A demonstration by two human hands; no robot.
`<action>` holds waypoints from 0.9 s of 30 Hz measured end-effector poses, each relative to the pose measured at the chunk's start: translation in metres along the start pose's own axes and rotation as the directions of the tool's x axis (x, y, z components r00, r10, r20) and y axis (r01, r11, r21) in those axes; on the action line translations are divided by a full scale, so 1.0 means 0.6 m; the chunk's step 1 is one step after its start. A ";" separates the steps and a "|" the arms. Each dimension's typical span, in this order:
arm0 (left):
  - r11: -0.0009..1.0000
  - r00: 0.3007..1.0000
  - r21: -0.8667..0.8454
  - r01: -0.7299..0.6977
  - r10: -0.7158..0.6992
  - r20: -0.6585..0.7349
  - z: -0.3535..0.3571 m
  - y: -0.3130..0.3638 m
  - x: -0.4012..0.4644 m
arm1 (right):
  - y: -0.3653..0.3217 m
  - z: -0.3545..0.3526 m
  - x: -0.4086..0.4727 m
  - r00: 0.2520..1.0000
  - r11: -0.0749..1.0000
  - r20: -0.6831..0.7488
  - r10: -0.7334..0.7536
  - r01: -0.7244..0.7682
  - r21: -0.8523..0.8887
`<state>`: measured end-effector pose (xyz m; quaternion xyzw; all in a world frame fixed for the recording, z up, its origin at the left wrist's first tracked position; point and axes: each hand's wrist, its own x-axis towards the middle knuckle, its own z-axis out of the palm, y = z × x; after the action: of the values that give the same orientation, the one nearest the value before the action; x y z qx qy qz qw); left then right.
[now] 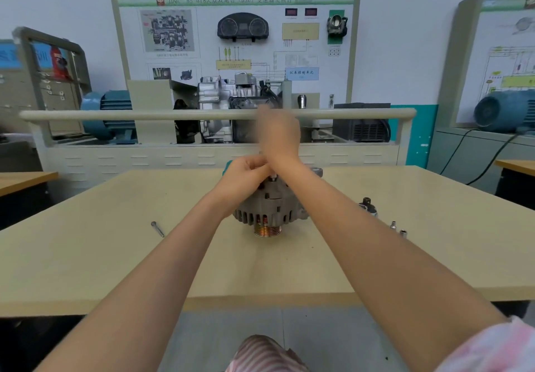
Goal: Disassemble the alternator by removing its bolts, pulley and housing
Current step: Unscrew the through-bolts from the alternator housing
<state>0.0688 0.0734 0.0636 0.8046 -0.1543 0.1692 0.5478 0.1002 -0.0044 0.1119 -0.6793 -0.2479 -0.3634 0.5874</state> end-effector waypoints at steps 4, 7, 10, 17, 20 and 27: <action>1.000 0.996 -0.009 0.008 -0.007 0.088 -0.009 0.001 0.003 | 0.004 -0.010 0.027 0.913 0.760 0.254 0.318 -0.406 0.507; 1.000 0.998 -0.021 -0.008 0.010 0.063 -0.007 -0.002 0.002 | 0.006 -0.013 0.024 0.912 0.725 0.242 0.331 -0.410 0.554; 0.998 0.999 -0.046 -0.041 0.040 -0.009 -0.002 -0.007 0.000 | 0.003 -0.009 -0.004 0.984 0.946 0.046 0.175 -0.181 0.269; 1.000 0.982 0.013 -0.024 0.026 -0.184 0.009 -0.017 0.001 | 0.004 0.015 -0.043 0.960 0.764 -0.114 -0.254 0.127 -0.632; 0.999 0.999 -0.001 -0.033 0.033 -0.043 0.007 -0.007 -0.001 | -0.004 -0.007 -0.013 0.998 0.993 -0.058 -0.005 -0.002 -0.120; 0.996 0.998 -0.064 -0.062 0.064 0.027 0.000 -0.007 0.000 | -0.006 -0.019 0.007 0.950 0.852 0.107 0.295 -0.312 0.421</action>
<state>0.0705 0.0750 0.0599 0.7840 -0.1930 0.1696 0.5651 0.0975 -0.0152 0.1181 -0.5690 -0.2233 -0.1890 0.7686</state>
